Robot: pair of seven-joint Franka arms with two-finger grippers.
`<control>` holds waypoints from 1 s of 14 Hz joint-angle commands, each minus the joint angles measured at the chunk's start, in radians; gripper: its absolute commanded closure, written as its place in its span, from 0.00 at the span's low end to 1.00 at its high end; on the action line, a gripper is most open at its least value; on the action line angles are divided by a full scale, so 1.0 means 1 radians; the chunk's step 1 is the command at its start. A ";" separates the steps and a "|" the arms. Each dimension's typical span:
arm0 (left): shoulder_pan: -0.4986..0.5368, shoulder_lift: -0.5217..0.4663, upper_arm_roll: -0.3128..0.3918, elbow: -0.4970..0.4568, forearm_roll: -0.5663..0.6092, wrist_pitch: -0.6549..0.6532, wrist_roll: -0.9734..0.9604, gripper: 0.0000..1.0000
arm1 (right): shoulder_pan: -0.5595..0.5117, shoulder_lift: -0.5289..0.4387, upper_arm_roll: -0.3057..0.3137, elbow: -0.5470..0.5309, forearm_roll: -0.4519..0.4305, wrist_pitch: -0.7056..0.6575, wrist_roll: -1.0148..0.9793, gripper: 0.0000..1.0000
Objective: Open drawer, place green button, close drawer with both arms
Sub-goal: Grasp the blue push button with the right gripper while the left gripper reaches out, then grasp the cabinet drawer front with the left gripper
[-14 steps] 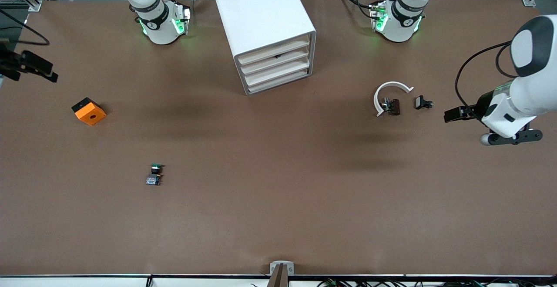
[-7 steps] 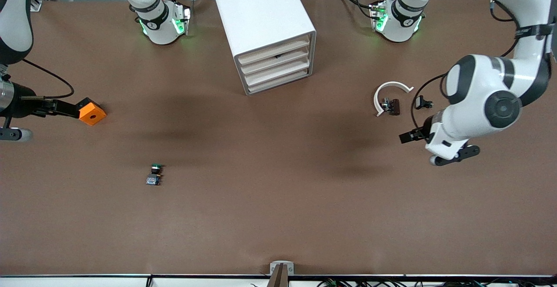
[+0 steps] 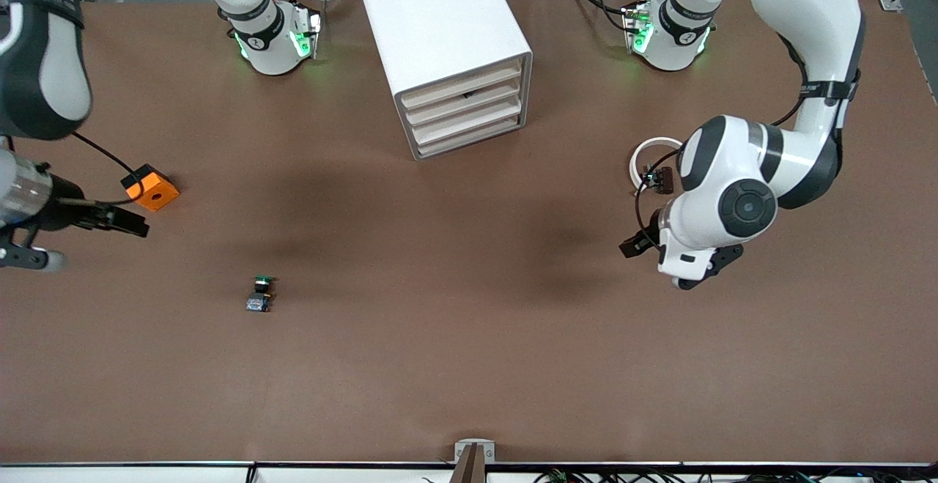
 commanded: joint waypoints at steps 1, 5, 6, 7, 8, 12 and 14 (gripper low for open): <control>-0.013 0.106 -0.002 0.144 -0.118 -0.095 -0.119 0.00 | 0.012 0.055 0.003 -0.091 0.011 0.190 0.027 0.00; -0.013 0.184 -0.002 0.190 -0.295 -0.174 -0.292 0.00 | 0.055 0.169 0.003 -0.102 0.011 0.388 0.025 0.00; -0.025 0.190 -0.001 0.192 -0.333 -0.176 -0.344 0.00 | 0.066 0.205 0.002 -0.093 0.009 0.440 0.025 0.00; -0.033 0.190 -0.001 0.192 -0.365 -0.176 -0.405 0.00 | 0.072 0.251 0.002 -0.074 0.009 0.476 0.025 0.00; -0.033 0.195 -0.002 0.192 -0.395 -0.183 -0.471 0.00 | 0.081 0.296 0.002 -0.059 0.011 0.507 0.027 0.00; -0.068 0.259 -0.001 0.218 -0.419 -0.224 -0.637 0.00 | 0.097 0.428 0.003 0.002 0.018 0.553 0.039 0.00; -0.093 0.288 -0.002 0.216 -0.433 -0.267 -0.723 0.00 | 0.106 0.451 0.002 0.002 0.086 0.571 0.042 0.00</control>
